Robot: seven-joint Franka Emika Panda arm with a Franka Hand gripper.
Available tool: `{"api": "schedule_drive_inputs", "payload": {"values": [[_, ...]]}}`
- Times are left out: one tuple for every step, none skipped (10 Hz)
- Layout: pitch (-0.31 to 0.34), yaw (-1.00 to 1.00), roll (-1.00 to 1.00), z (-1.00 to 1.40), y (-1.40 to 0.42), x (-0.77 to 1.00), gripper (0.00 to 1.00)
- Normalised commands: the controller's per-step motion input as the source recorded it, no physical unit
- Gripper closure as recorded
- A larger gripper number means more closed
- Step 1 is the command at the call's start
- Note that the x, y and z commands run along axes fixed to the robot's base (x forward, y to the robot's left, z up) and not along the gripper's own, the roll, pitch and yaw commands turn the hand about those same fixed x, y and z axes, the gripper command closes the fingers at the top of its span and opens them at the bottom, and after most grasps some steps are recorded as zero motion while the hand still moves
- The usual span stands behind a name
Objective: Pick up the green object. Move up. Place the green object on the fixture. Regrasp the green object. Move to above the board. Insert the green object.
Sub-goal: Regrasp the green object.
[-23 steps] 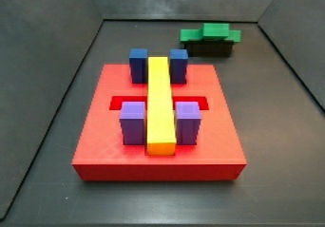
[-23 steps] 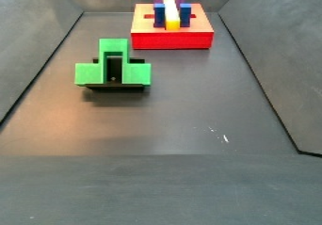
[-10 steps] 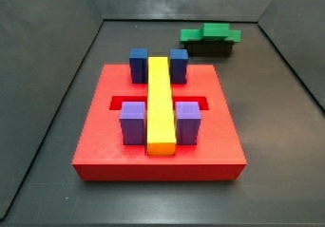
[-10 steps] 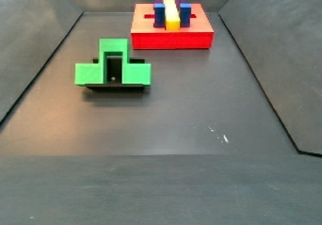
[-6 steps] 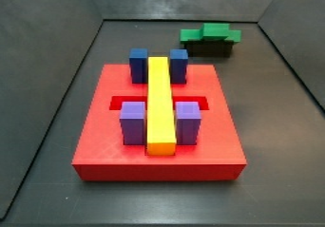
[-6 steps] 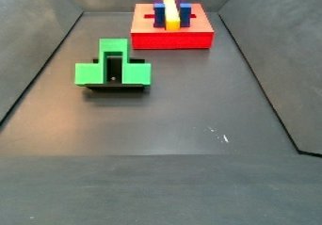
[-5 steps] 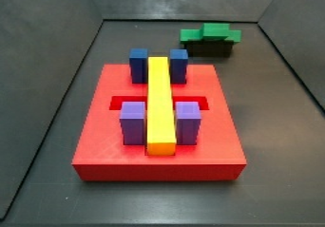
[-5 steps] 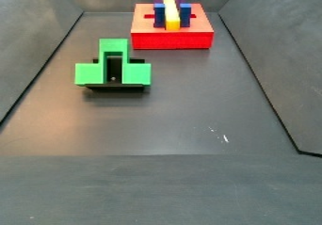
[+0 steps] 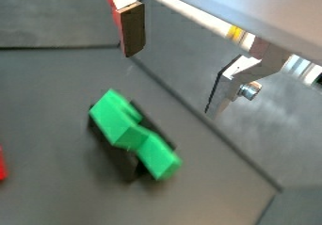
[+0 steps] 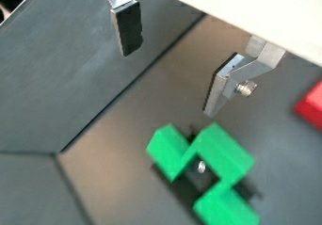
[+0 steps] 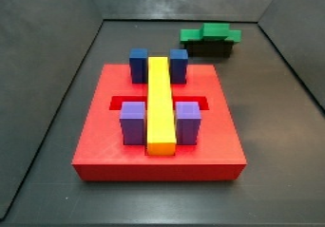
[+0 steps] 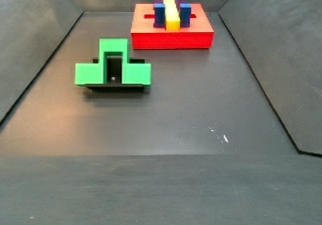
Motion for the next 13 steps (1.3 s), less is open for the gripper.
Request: {"api": "schedule_drive_inputs", "payload": {"values": [[0.349, -0.07, 0.81, -0.21, 0.00, -0.03, 0.00], [0.271, -0.09, 0.55, -0.49, 0.00, 0.00, 0.00], [0.160, -0.14, 0.42, -0.43, -0.01, -0.04, 0.00], [0.134, -0.14, 0.37, -0.35, -0.02, -0.09, 0.00], [0.149, -0.11, 0.37, -0.27, -0.01, -0.13, 0.00], [0.120, -0.07, 0.29, -0.15, 0.00, -0.11, 0.00], [0.000, 0.00, 0.00, -0.03, 0.00, 0.00, 0.00], [0.054, -0.01, 0.12, -0.22, 0.00, -0.03, 0.00], [0.174, -0.09, 0.17, -0.21, 0.00, -0.12, 0.00], [0.217, -0.10, 0.07, -0.08, 0.00, -0.02, 0.00], [0.269, -0.12, 0.03, -0.04, 0.00, 0.00, 0.00], [0.374, -0.17, 0.09, -0.06, 0.00, 0.00, 0.00], [0.391, -0.17, 0.07, -0.04, 0.00, 0.00, 0.00]]}}
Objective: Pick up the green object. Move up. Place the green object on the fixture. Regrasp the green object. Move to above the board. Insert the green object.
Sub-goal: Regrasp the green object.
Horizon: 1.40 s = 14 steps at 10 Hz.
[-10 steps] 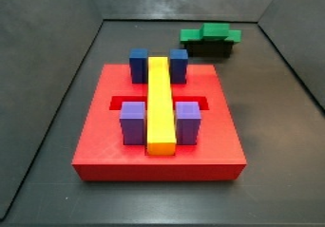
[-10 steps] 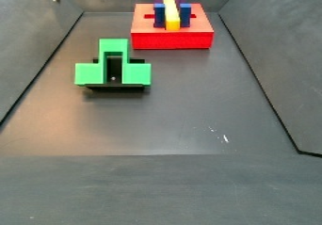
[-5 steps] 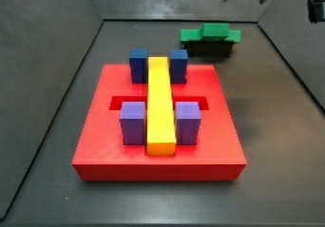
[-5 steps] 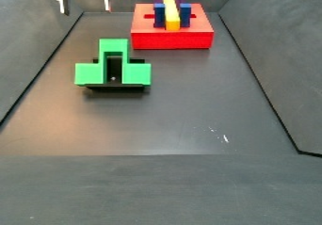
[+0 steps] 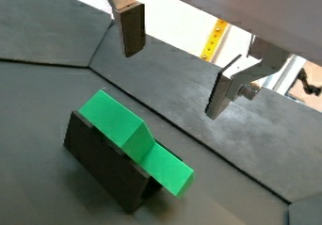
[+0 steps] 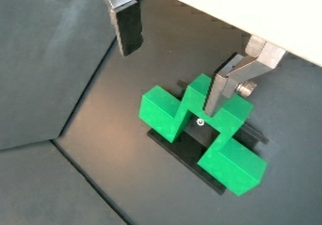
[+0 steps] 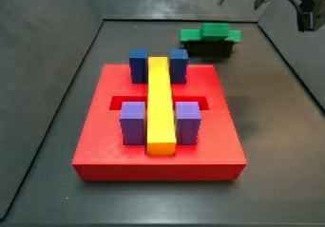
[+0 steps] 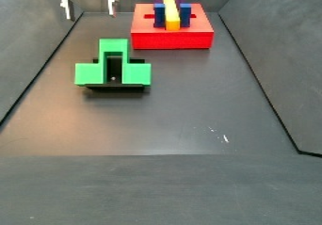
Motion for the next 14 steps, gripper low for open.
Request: {"api": "schedule_drive_inputs", "payload": {"values": [[0.280, -0.10, 0.00, -0.04, 0.00, 0.00, 0.00], [0.069, 0.00, 0.00, -0.12, 0.00, -0.06, 0.00], [0.000, 0.00, 0.00, -0.14, 0.00, -0.26, 0.00], [-0.020, 0.05, 0.00, -0.15, 0.00, -0.32, 0.00], [-0.109, 0.15, 0.00, -0.16, 0.00, -0.33, 0.00], [-0.120, 0.19, 0.00, -0.10, 0.00, -0.27, 0.00], [-0.143, 0.20, -0.03, -0.09, 0.00, -0.10, 0.00], [-0.174, 0.19, -0.11, -0.11, 0.00, 0.00, 0.00], [-0.151, 0.15, -0.13, -0.10, 0.00, 0.05, 0.00], [-0.014, 0.01, 0.00, -0.11, 0.01, 0.00, 0.00], [-0.029, 0.00, 0.00, -0.22, 0.05, 0.00, 0.00], [-0.054, 0.00, 0.00, -0.29, 0.06, -0.02, 0.00], [-0.063, 0.00, 0.03, -0.34, 0.04, -0.03, 0.00], [-0.054, 0.00, 0.08, -0.35, 0.03, -0.04, 0.00]]}}
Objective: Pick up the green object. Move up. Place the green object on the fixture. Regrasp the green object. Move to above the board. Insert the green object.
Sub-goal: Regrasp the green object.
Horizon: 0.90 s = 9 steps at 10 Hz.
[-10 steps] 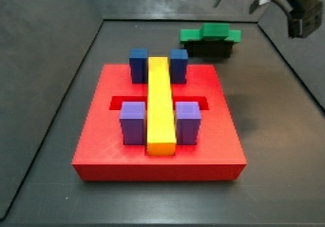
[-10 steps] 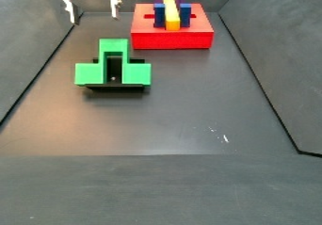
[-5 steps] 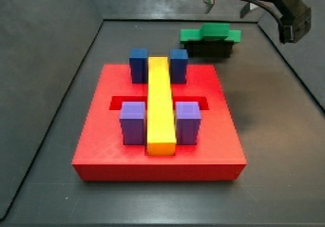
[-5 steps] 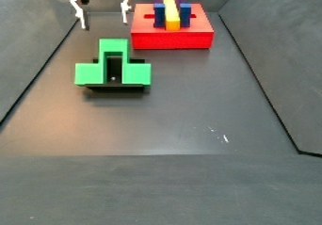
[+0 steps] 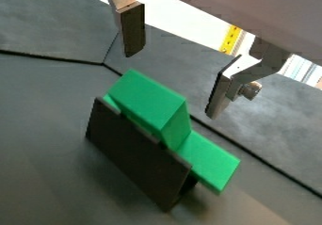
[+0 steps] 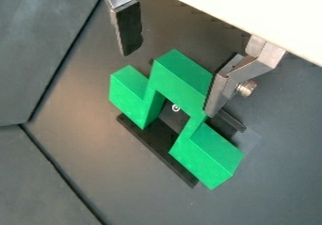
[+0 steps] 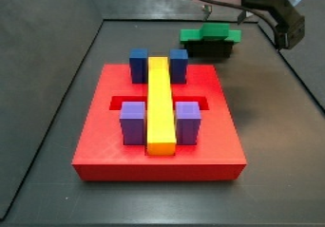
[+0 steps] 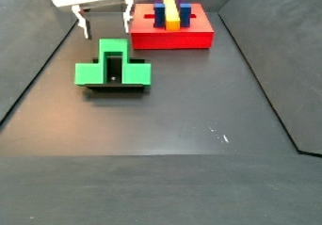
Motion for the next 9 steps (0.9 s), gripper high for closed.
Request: {"api": "schedule_drive_inputs", "payload": {"values": [[-0.020, 0.00, 0.11, -0.32, 0.03, -0.02, 0.00], [-0.011, 0.00, 0.12, -0.27, 0.04, -0.06, 0.00], [-0.009, 0.00, 0.13, -0.27, 0.03, -0.07, 0.00], [-0.011, 0.00, 0.13, -0.27, 0.02, -0.05, 0.00], [0.000, 0.00, 0.23, -0.34, 0.02, -0.02, 0.00], [-0.023, 0.00, 0.32, -0.41, 0.00, -0.04, 0.00], [-0.029, 0.00, 0.29, -0.30, 0.02, -0.02, 0.00], [-0.014, 0.00, 0.18, -0.08, 0.02, 0.00, 0.00], [0.000, 0.00, 0.00, 0.00, 0.02, 0.00, 0.00]]}}
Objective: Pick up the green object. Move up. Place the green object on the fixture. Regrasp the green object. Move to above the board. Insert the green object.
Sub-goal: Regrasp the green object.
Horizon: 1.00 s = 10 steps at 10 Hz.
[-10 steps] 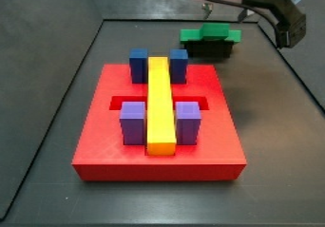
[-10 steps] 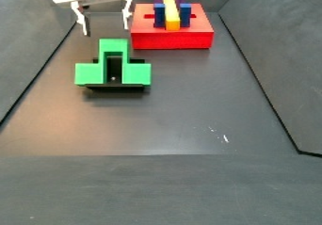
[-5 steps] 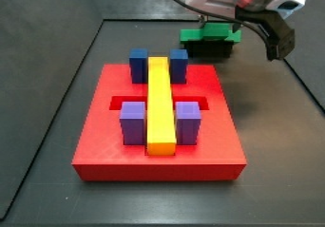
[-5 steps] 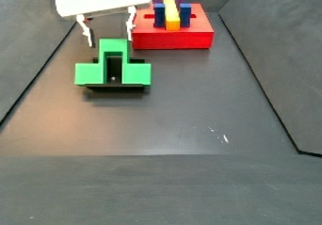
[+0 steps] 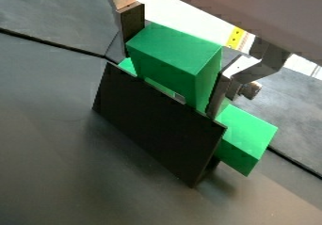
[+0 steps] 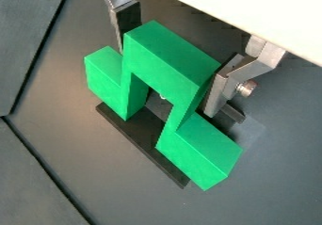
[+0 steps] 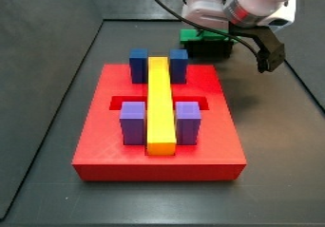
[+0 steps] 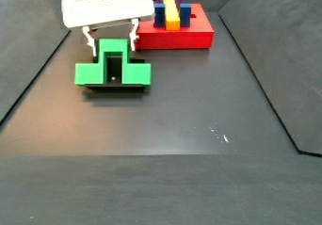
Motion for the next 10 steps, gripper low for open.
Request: {"api": "schedule_drive_inputs", "payload": {"values": [[0.000, 0.05, 0.00, 0.01, 0.05, 0.00, 0.00], [0.000, 0.20, 0.43, 0.00, 0.00, -0.03, 0.00], [0.000, 0.22, 0.53, 0.00, 0.00, 0.00, 0.00], [0.000, 0.17, 0.54, 0.00, 0.00, 0.00, 0.00], [0.000, 0.04, 0.28, 0.00, -0.04, 0.00, 0.00], [0.000, 0.00, 0.00, 0.00, 0.00, 0.00, 0.00], [0.000, 0.00, 0.00, 0.00, 0.00, 0.00, 1.00], [0.000, 0.00, 0.00, 0.00, 0.00, 0.00, 1.00], [0.000, 0.00, 0.00, 0.00, 0.00, 0.00, 1.00], [0.000, 0.00, 0.00, 0.00, 0.00, 0.00, 1.00]]}}
